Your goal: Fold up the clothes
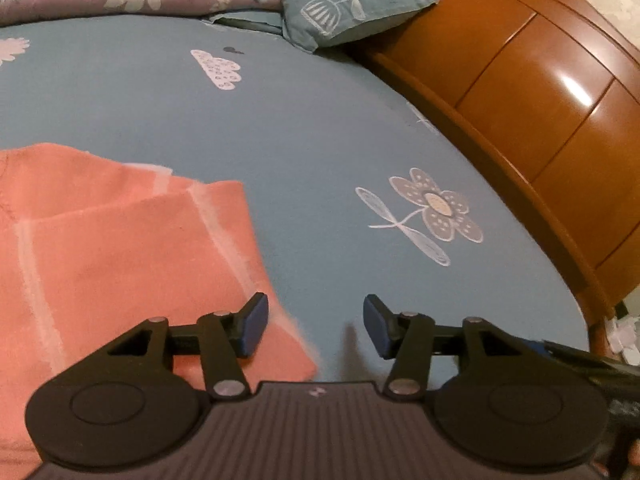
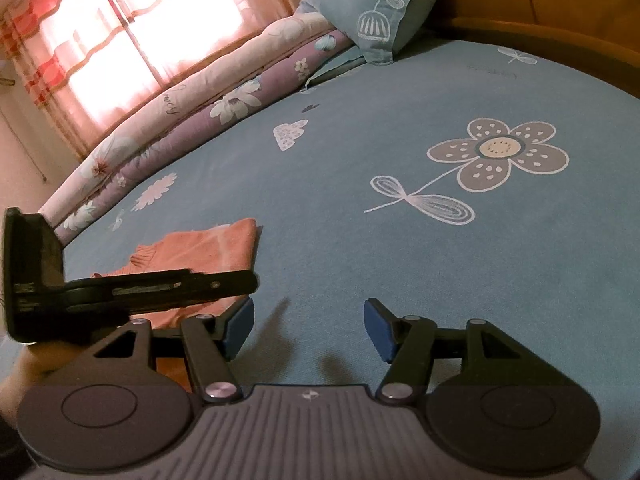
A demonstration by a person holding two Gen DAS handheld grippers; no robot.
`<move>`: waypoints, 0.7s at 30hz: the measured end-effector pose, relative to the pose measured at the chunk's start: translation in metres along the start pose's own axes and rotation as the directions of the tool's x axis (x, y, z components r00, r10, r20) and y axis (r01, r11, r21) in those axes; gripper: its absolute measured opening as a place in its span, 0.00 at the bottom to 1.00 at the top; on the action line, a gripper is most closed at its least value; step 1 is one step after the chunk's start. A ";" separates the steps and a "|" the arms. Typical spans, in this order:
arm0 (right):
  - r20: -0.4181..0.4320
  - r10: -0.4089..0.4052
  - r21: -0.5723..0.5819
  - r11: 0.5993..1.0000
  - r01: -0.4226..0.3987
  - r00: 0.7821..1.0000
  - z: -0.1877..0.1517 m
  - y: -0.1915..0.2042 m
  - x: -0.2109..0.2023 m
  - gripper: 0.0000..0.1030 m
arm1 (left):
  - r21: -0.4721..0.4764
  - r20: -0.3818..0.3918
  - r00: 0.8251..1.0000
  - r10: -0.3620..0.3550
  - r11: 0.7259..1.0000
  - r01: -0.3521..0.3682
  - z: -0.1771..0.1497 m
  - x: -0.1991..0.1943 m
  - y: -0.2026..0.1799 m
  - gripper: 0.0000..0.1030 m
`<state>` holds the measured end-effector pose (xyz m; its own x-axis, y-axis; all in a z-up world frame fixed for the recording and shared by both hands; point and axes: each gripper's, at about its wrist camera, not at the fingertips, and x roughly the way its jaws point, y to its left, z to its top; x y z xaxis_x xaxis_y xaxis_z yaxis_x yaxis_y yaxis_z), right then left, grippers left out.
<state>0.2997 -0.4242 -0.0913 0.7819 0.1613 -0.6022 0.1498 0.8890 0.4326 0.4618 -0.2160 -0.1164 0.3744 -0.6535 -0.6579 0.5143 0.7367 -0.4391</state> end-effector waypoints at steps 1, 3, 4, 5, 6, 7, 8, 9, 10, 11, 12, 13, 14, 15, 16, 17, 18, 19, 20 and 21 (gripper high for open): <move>0.002 0.001 0.008 1.000 -0.001 1.000 0.000 -0.002 0.000 0.65 | -0.008 0.008 1.000 -0.008 1.000 0.008 0.000 -0.005 0.000 0.51; -0.001 0.006 0.031 1.000 -0.006 1.000 0.002 -0.005 -0.001 0.65 | -0.061 0.018 0.999 -0.051 0.997 0.052 -0.002 -0.010 0.005 0.51; -0.004 0.013 0.040 0.999 -0.013 1.000 0.002 -0.006 0.000 0.65 | -0.091 0.001 0.997 -0.079 0.993 0.079 -0.005 -0.008 0.008 0.51; -0.008 0.021 0.050 0.999 -0.020 1.000 0.002 -0.006 0.000 0.65 | -0.091 -0.017 0.996 -0.090 0.992 0.088 -0.009 -0.004 0.008 0.51; -0.011 0.026 0.056 0.998 -0.025 1.000 0.002 -0.007 0.000 0.65 | -0.065 -0.018 0.997 -0.075 0.995 0.074 -0.014 -0.003 0.005 0.51; -0.013 0.026 0.051 0.998 -0.026 1.000 0.002 -0.005 0.000 0.65 | -0.052 -0.013 0.998 -0.068 0.996 0.067 -0.017 -0.002 0.003 0.51; -0.014 0.026 0.045 0.999 -0.026 1.000 0.002 -0.004 -0.001 0.65 | -0.040 -0.008 0.998 -0.061 0.997 0.060 -0.020 -0.003 0.000 0.51; -0.013 0.024 0.036 0.999 -0.023 1.000 0.001 -0.003 -0.001 0.65 | -0.038 -0.007 0.998 -0.062 0.997 0.062 -0.019 -0.006 -0.001 0.51; -0.012 0.022 0.029 0.999 -0.022 1.000 0.001 -0.002 -0.002 0.65 | -0.037 -0.006 0.998 -0.064 0.997 0.064 -0.018 -0.009 -0.003 0.51; -0.011 0.022 0.028 0.999 -0.021 1.000 0.001 -0.002 -0.002 0.65 | -0.036 -0.004 0.998 -0.067 0.997 0.067 -0.017 -0.013 -0.004 0.51; -0.010 0.021 0.027 0.999 -0.021 1.000 0.002 -0.002 -0.002 0.65 | -0.052 0.004 0.996 -0.084 0.995 0.085 -0.016 -0.017 -0.002 0.52; -0.010 0.021 0.027 0.999 -0.021 1.000 0.002 -0.003 -0.002 0.65 | -0.065 0.008 0.995 -0.100 0.993 0.101 -0.019 -0.019 -0.001 0.52; -0.012 0.023 0.031 0.999 -0.023 1.000 0.002 -0.003 -0.002 0.65 | -0.069 0.004 0.995 -0.102 0.992 0.102 -0.023 -0.017 0.001 0.54; -0.014 0.025 0.035 0.999 -0.025 1.000 0.002 -0.003 -0.002 0.65 | -0.071 0.002 0.995 -0.103 0.992 0.103 -0.028 -0.016 0.003 0.54; -0.016 0.027 0.038 0.999 -0.026 1.000 0.002 -0.003 -0.001 0.65 | -0.053 0.007 0.996 -0.091 0.994 0.092 -0.030 -0.015 0.003 0.54; -0.016 0.028 0.038 0.999 -0.027 0.999 0.002 -0.003 -0.002 0.65 | -0.038 0.013 0.997 -0.081 0.996 0.082 -0.032 -0.014 0.004 0.54; -0.016 0.029 0.038 0.999 -0.028 0.999 0.002 -0.003 -0.002 0.65 | -0.054 0.016 0.996 -0.087 0.995 0.088 -0.029 -0.016 0.004 0.54; -0.016 0.030 0.036 0.999 -0.029 0.999 0.002 -0.003 -0.002 0.65 | -0.068 0.021 0.995 -0.093 0.993 0.095 -0.026 -0.018 0.005 0.54; -0.015 0.029 0.029 0.999 -0.029 0.999 0.002 -0.002 -0.002 0.65 | -0.078 0.037 0.995 -0.097 0.992 0.100 -0.022 -0.021 0.008 0.54; -0.013 0.027 0.022 0.999 -0.027 1.000 0.001 -0.002 -0.003 0.65 | -0.076 0.061 0.994 -0.092 0.992 0.096 -0.018 -0.025 0.010 0.54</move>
<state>0.2983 -0.4267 -0.0895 0.7775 0.1909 -0.5992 0.1423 0.8748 0.4632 0.4436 -0.1894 -0.1155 0.3723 -0.7277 -0.5760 0.4875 0.6815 -0.5459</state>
